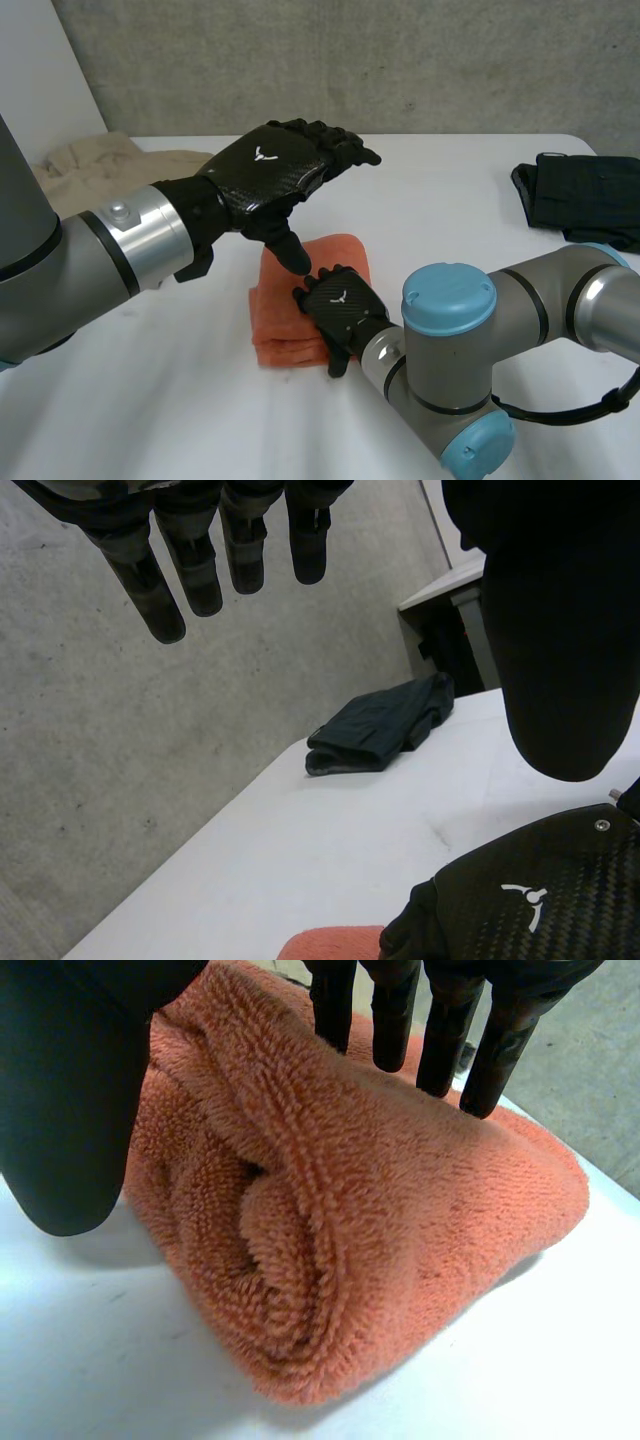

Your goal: Fold the laundry.

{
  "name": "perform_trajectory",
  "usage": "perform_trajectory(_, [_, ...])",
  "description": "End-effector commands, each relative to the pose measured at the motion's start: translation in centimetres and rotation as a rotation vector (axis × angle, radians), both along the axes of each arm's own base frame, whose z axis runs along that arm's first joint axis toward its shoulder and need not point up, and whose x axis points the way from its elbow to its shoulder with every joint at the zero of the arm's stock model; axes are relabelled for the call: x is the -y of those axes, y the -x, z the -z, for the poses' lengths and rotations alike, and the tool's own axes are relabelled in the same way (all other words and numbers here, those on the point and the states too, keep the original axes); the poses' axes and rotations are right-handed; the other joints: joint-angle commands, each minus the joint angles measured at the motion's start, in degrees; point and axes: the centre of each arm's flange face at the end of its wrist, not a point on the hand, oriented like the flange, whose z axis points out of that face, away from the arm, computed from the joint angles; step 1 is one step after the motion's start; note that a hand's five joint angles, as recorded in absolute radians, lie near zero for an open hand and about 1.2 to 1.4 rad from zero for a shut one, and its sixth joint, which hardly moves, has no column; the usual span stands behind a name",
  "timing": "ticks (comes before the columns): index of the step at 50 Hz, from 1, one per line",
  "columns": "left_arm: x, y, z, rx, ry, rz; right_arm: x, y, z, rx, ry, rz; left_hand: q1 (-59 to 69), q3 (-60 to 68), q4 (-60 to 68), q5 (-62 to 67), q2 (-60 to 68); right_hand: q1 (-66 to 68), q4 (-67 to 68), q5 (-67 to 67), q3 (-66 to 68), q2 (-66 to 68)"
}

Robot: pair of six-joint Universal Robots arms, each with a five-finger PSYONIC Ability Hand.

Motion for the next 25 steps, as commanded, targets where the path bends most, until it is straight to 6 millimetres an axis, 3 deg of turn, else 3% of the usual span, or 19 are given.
perform_trajectory(1, [0.0, 0.1, 0.2, 0.003, -0.007, 0.002, 1.2, -0.9, 1.5, -0.013, 0.014, 0.002, 0.68, 0.09, 0.32, -0.72, 0.33, 2.4, 0.09, 0.35, 1.16, -0.65])
perform_trajectory(25, [0.0, 0.1, 0.3, 0.004, -0.01, 0.002, 4.8, -3.0, 0.3, 0.054, 0.113, 0.011, 0.68, 0.09, 0.32, -0.72, 0.33, 18.38, 16.08, 16.33, 17.15, 15.34])
